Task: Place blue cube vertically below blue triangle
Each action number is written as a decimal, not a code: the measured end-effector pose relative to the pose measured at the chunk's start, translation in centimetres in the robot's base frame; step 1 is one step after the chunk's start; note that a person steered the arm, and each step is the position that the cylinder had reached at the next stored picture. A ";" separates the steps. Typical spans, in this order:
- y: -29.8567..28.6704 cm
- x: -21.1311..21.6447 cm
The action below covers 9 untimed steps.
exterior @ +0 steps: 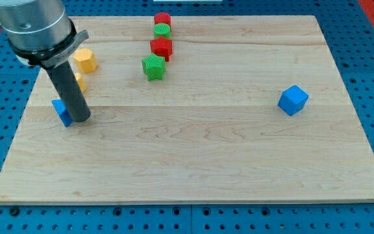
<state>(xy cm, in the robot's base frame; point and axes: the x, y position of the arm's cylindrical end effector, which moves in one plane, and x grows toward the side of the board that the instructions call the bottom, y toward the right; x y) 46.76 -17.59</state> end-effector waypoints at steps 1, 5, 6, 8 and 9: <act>6.2 -1.2; 40.3 -5.9; 38.9 -0.6; 40.1 -0.1; 41.4 -2.4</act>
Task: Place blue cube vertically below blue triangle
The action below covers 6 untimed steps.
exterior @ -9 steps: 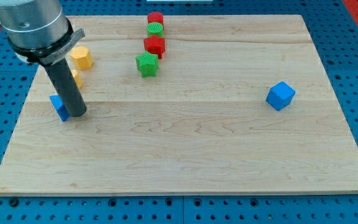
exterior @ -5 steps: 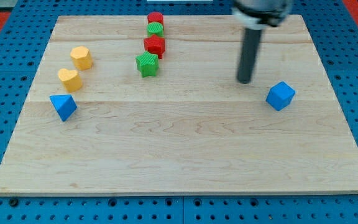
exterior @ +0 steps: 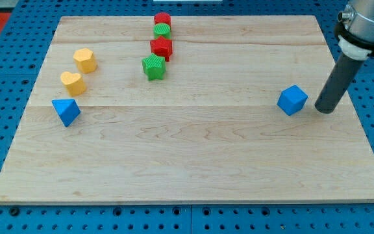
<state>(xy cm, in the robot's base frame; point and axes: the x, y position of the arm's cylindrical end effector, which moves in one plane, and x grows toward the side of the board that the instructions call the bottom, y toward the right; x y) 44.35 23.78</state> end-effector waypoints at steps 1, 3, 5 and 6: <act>-6.1 -2.2; -21.4 -0.3; -17.0 0.6; -15.9 -0.8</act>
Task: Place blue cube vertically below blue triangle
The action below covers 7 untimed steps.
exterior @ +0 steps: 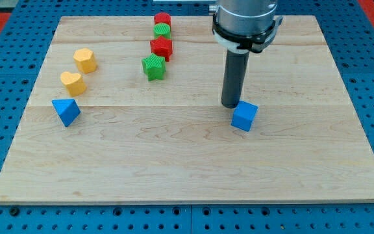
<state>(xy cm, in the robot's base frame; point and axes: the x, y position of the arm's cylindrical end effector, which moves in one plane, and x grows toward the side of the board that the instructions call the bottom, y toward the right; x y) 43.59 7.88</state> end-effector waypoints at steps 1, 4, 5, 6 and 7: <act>3.7 0.1; 10.1 6.9; 6.7 8.5; -0.5 8.5; -6.6 8.4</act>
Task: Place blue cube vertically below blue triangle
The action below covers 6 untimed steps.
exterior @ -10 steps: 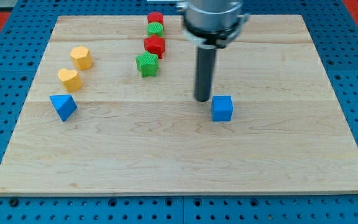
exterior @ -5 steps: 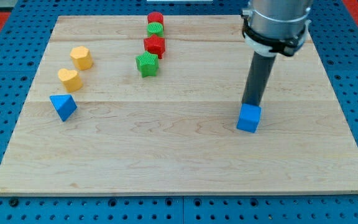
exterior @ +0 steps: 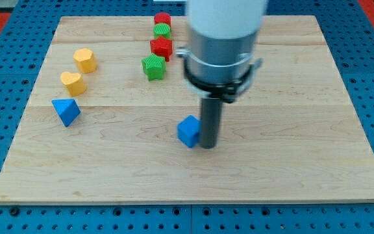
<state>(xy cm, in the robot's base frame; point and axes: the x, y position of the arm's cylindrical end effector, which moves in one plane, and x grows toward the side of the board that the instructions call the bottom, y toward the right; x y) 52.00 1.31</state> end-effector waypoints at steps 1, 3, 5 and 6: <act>0.2 -1.6; -1.2 -5.2; -8.3 -5.3; -7.4 -4.3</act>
<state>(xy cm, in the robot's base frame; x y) 47.66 -6.04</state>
